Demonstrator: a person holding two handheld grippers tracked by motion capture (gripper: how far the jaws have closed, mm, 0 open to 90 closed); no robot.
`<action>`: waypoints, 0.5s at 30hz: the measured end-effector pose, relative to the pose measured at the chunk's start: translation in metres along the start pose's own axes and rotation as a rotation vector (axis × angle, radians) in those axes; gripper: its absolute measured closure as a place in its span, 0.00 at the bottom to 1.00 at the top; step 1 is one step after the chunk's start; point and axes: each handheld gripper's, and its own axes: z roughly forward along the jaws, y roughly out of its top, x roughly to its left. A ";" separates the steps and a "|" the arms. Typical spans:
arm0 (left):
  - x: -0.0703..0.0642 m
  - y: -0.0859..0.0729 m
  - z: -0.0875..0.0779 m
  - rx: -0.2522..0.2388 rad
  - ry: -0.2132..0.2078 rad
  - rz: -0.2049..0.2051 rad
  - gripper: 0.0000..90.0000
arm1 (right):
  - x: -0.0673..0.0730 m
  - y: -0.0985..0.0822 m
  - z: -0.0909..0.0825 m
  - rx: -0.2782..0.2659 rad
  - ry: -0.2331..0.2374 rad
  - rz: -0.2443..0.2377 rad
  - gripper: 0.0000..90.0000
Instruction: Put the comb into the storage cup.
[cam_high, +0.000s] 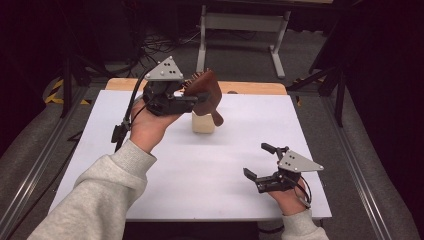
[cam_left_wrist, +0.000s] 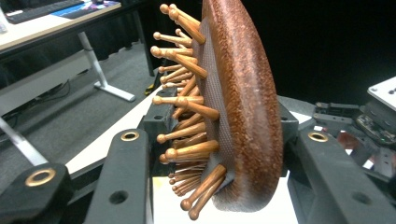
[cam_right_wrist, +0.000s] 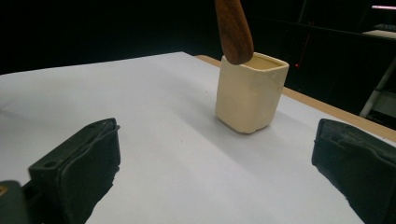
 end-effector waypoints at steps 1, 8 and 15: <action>0.000 0.000 0.000 -0.002 0.006 0.000 0.63 | 0.000 -0.001 0.000 -0.003 0.004 0.003 0.02; 0.009 0.005 0.004 -0.001 0.036 -0.009 0.63 | -0.001 -0.001 0.002 0.002 0.010 0.002 0.02; 0.014 0.009 0.006 -0.012 0.076 -0.018 0.63 | -0.001 -0.002 0.002 0.000 0.010 0.008 0.02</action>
